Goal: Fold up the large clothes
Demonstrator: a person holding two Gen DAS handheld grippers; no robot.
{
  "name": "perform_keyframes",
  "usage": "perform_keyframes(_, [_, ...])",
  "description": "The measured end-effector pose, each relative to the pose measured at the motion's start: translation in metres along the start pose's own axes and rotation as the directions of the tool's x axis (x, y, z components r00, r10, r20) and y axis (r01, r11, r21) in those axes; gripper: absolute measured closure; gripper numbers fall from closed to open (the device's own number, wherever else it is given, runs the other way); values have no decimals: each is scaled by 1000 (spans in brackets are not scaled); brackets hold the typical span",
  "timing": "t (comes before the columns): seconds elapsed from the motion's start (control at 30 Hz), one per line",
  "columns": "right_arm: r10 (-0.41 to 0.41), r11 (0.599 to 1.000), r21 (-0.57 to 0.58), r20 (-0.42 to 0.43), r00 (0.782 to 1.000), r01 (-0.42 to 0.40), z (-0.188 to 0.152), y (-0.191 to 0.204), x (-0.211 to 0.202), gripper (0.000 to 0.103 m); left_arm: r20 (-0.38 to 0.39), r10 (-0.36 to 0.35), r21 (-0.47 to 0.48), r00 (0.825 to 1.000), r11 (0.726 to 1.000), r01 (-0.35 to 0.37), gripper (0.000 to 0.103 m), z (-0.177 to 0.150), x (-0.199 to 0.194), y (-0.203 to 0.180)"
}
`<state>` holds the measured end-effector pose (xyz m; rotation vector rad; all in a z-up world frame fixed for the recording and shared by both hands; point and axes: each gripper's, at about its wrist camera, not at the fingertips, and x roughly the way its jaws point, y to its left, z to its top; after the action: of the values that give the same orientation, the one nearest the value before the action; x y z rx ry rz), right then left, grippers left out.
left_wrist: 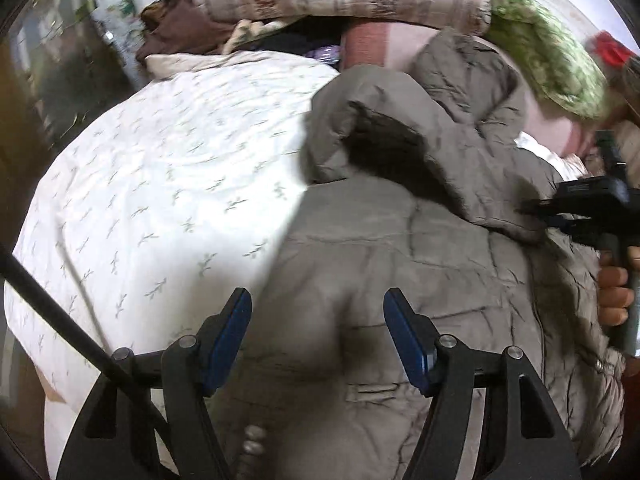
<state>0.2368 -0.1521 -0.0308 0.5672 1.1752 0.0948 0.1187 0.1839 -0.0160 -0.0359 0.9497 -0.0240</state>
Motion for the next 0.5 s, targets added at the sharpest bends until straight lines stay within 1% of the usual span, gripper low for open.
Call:
perform_keyframes(0.03, [-25,999,-23,37,999,25,3,0,-13,84,5,-1,-9,1000,1000,1,36,2,0,1])
perform_keyframes(0.1, [-112,991,-60,99,989,118,8,0,-34,85,18,2,-11,1000,1000,-2,35,4,-1,-1])
perform_keyframes(0.17, [-199,975,-69,151,968,211,14,-9,-51,86,20,4,0,1000,1000,-4,35,7,1,-6])
perform_keyframes(0.23, [-287,953,-48,171,943,299,21,-27,-59,86,7,3,7,1000,1000,-3,35,8,7,-13])
perform_keyframes(0.27, [-295,952,-36,162,942,304,25,-34,-58,86,-3,-3,7,1000,1000,3,35,8,12,-17])
perform_keyframes(0.37, [-296,955,9,90,951,296,30,-64,-38,86,-27,-12,11,1000,1000,12,35,5,23,-29])
perform_keyframes(0.43, [-310,951,17,60,949,310,28,-74,-21,84,-46,14,25,999,1000,-12,35,1,29,-36])
perform_keyframes(0.5, [-318,948,21,54,947,317,25,-78,-9,80,-46,30,41,998,999,-28,35,-3,25,-42])
